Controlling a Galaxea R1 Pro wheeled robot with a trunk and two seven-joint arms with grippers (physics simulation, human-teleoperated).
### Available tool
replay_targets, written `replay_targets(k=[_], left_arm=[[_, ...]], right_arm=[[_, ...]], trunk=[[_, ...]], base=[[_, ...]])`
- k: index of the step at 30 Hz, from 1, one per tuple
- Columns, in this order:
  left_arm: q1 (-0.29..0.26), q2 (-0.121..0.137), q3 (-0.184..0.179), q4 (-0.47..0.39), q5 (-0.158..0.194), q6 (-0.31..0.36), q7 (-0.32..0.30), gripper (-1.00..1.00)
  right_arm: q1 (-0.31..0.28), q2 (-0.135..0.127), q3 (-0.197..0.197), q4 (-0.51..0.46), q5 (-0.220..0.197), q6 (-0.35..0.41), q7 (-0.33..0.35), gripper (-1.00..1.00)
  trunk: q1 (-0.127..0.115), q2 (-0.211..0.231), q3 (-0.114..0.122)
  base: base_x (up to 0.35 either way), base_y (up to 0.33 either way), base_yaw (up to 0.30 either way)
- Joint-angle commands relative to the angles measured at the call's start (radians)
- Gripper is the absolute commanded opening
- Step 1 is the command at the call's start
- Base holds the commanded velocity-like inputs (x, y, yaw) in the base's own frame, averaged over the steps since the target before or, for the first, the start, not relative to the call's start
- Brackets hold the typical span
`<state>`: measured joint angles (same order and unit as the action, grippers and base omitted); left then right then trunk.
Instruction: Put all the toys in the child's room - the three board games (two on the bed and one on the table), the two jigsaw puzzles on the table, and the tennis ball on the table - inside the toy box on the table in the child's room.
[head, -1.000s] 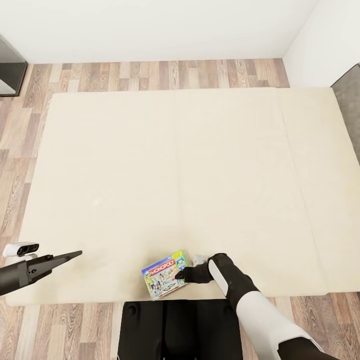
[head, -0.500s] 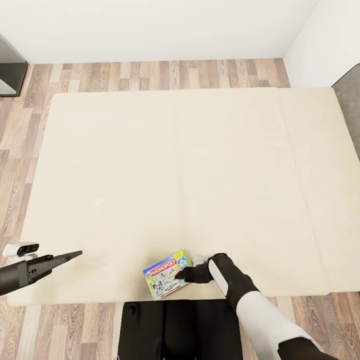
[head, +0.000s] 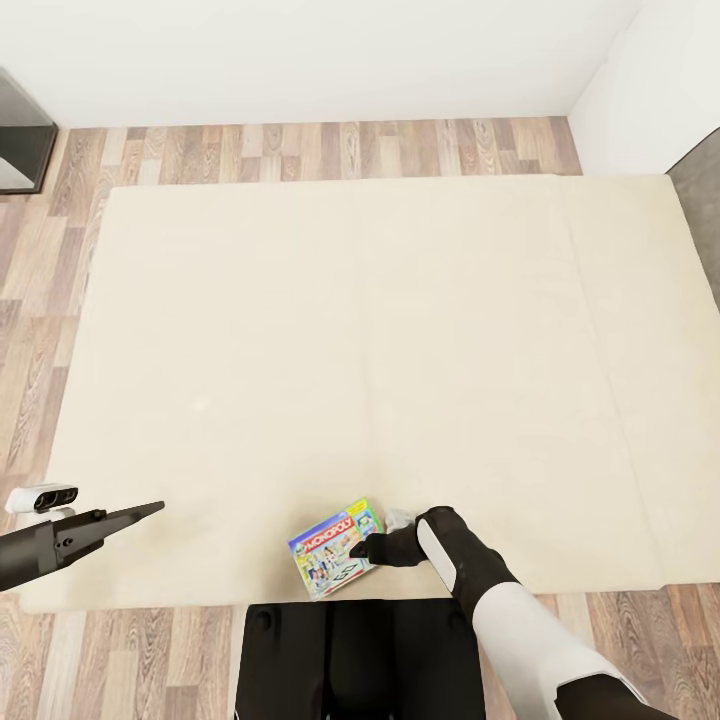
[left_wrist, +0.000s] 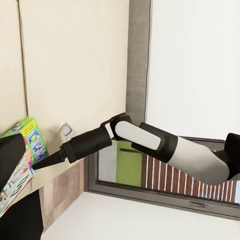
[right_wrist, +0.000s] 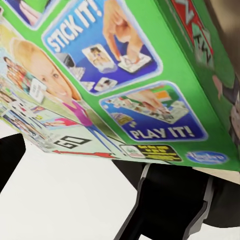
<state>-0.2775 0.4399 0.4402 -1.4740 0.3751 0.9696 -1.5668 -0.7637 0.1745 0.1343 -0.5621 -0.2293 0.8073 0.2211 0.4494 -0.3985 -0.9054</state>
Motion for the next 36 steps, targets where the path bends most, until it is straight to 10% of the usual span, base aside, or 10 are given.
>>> replay_targets(k=[1, 36], left_arm=[[0.000, 0.000, 0.000, 0.000, -0.001, 0.011, -0.004, 1.00], [0.000, 0.000, 0.000, 0.000, -0.001, 0.011, -0.004, 1.00]], right_arm=[[0.000, 0.000, 0.001, -0.001, -0.001, 0.004, 0.000, 1.00], [0.000, 0.000, 0.012, -0.019, -0.010, -0.043, 0.001, 1.00]], trunk=[[0.001, -0.002, -0.001], [0.001, -0.002, -0.001]], base=[[0.000, 0.013, 0.000], [0.000, 0.001, 0.000]])
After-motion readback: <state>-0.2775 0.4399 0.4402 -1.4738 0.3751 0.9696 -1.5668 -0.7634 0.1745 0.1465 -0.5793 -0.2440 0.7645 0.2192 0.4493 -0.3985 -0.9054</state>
